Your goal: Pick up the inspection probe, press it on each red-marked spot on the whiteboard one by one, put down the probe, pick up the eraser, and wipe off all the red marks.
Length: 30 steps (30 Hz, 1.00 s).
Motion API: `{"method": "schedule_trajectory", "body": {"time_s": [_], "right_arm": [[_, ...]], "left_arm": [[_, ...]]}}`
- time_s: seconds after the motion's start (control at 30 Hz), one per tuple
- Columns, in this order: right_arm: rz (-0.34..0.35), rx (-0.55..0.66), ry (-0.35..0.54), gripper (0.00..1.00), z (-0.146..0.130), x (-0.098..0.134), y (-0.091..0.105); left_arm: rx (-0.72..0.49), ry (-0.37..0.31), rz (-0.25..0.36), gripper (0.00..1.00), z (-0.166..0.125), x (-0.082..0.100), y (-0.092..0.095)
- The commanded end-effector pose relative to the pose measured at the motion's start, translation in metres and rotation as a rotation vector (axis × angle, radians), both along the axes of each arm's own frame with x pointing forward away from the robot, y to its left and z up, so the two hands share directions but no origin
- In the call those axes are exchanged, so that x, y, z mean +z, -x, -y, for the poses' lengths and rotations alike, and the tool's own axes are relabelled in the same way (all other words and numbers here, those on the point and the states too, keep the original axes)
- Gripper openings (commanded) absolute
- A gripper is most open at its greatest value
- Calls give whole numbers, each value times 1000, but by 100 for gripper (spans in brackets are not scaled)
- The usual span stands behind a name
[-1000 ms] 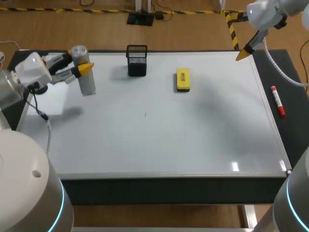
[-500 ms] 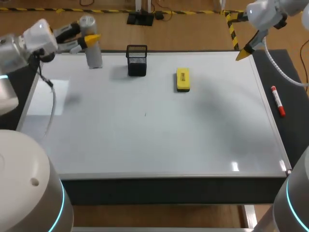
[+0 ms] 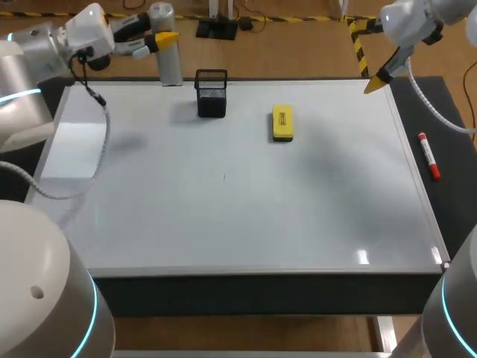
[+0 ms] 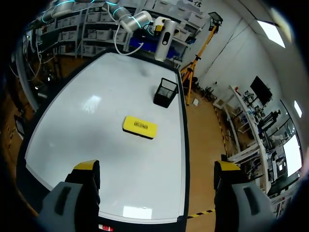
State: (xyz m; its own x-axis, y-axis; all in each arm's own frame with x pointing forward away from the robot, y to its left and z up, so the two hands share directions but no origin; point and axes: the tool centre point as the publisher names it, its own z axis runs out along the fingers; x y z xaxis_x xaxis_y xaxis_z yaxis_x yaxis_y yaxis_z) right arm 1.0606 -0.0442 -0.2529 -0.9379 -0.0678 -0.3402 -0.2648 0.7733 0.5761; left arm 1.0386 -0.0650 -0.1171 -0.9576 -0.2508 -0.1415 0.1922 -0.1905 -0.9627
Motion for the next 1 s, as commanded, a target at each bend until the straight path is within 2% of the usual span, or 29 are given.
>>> {"method": "schedule_trajectory", "body": {"time_s": [0.03, 0.2, 0.47, 1.0], "right_arm": [[-1, 1, 4, 100, 0, 0, 0], [-1, 1, 4, 100, 0, 0, 0], [-1, 1, 4, 100, 0, 0, 0], [-1, 1, 4, 100, 0, 0, 0]], "left_arm": [[-89, -6, 10, 0, 14, -1, -17], [-130, 2, 14, 0, 30, -1, -25], [-198, -8, 8, 0, 46, -11, -46], [-286, 17, -18, 0, 64, -31, -64]]}}
